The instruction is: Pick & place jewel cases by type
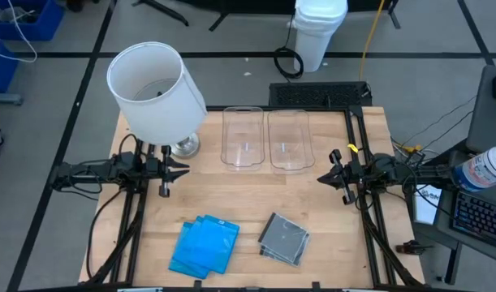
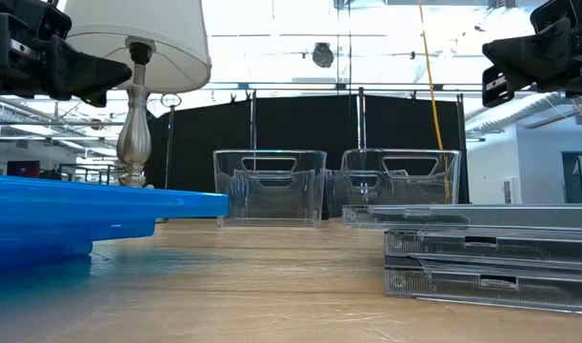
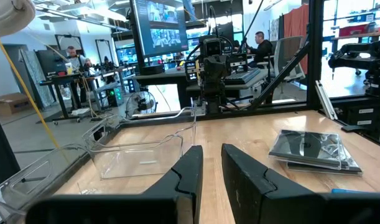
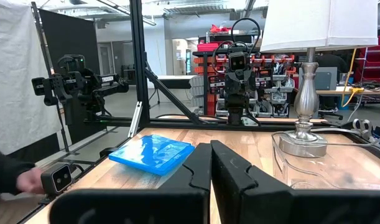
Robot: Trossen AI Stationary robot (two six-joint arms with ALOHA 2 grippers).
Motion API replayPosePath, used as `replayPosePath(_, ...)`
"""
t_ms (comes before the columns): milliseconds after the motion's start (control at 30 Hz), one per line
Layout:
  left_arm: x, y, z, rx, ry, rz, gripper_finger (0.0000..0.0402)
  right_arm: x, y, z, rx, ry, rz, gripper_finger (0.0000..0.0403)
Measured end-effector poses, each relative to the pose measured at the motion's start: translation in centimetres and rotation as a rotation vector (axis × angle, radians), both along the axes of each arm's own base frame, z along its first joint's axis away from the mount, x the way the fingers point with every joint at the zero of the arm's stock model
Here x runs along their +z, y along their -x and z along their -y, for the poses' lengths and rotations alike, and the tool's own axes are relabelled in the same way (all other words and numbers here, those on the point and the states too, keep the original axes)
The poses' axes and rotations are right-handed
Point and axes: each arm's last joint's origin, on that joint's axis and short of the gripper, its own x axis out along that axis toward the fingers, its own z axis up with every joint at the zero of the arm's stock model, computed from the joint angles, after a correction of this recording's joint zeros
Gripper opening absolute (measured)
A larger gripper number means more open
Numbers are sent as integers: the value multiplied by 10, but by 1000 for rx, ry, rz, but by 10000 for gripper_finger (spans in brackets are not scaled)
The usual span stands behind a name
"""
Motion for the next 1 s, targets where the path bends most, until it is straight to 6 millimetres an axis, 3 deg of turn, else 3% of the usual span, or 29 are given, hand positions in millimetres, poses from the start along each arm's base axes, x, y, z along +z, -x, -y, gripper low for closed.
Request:
replayPosePath(700, 0, 0, 0, 0, 0, 0, 67, 0, 0, 0, 0, 0, 0, 0)
replayPosePath(1000, 0, 0, 0, 0, 0, 0, 67, 0, 0, 0, -13, 93, 20, 0)
